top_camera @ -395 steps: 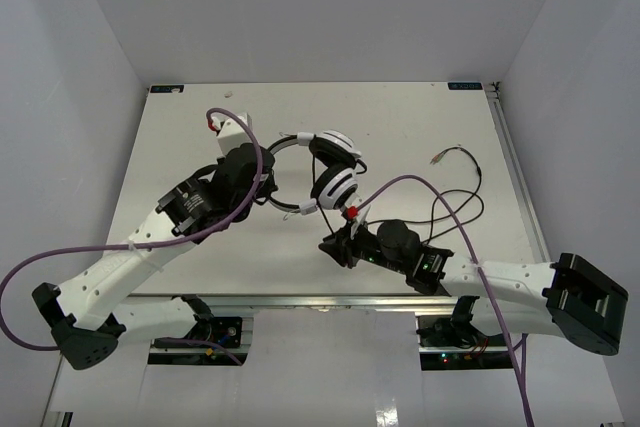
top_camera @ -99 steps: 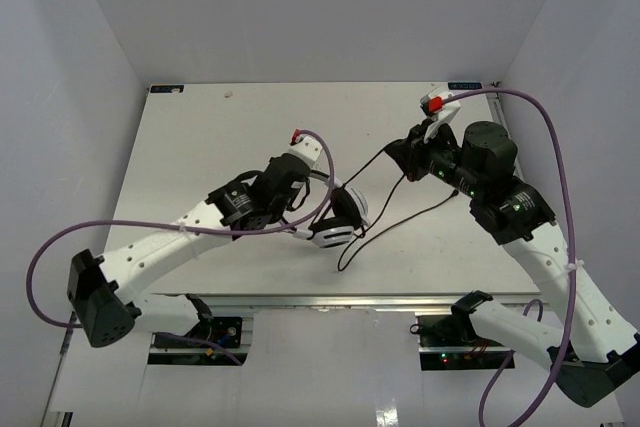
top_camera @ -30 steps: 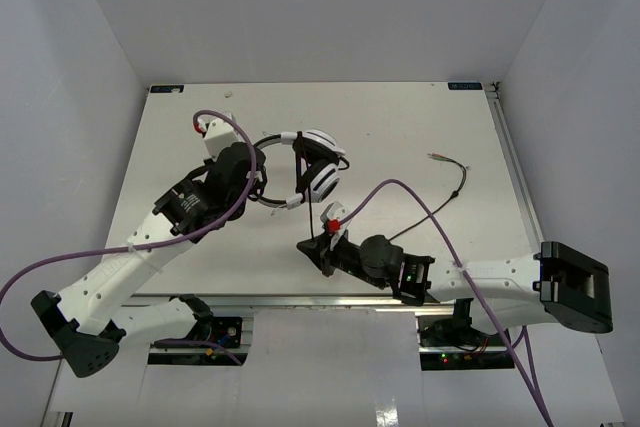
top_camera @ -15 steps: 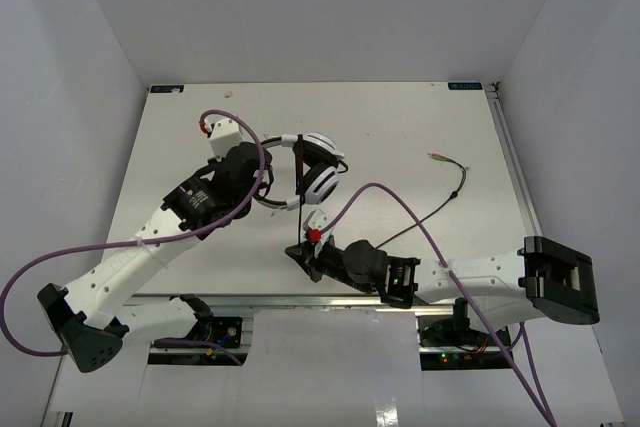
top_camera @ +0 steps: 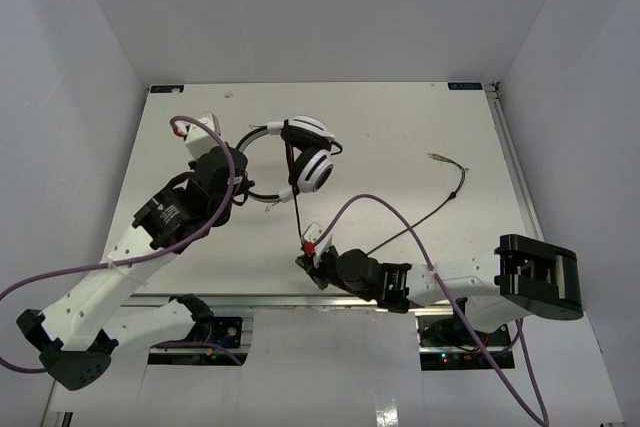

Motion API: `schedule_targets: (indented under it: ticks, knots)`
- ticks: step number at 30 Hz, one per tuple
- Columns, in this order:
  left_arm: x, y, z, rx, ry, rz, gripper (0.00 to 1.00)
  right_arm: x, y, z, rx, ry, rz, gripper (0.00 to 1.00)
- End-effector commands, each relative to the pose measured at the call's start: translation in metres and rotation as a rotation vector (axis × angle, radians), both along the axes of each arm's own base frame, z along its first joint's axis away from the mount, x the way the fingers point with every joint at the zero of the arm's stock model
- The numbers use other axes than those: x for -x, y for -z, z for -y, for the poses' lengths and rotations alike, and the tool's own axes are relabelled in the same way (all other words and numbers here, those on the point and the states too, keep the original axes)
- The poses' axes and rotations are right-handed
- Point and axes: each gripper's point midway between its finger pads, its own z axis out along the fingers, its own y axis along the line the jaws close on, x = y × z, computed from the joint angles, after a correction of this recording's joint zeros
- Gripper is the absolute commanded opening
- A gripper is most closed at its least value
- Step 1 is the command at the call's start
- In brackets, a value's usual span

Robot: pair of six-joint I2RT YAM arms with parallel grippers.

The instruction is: Wrap the headphones

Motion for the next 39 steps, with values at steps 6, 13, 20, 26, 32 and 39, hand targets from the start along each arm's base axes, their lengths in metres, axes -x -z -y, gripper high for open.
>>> schedule_targets:
  ticks: [6,13,20,26,32,39]
  knots:
    - [0.012,-0.076,0.004,0.267,0.043,0.164,0.0,-0.004,0.025,-0.009,0.017,-0.042,0.05,0.19]
    - [0.028,-0.087,0.001,0.301,0.091,0.168,0.0,-0.034,0.039,0.003,-0.027,-0.013,0.041,0.15]
    - [0.048,-0.105,0.004,0.335,0.208,0.202,0.0,-0.057,0.023,0.025,-0.113,0.017,0.05,0.08]
    - [0.085,-0.127,0.052,0.232,0.666,0.26,0.0,-0.086,-0.009,0.054,-0.209,0.073,0.043,0.08]
    - [0.112,-0.101,0.096,0.146,1.027,0.184,0.0,-0.117,-0.057,0.068,-0.232,0.102,0.055,0.08]
    - [0.08,-0.03,0.082,-0.142,0.97,0.074,0.0,-0.146,-0.111,0.103,-0.187,0.167,-0.061,0.08]
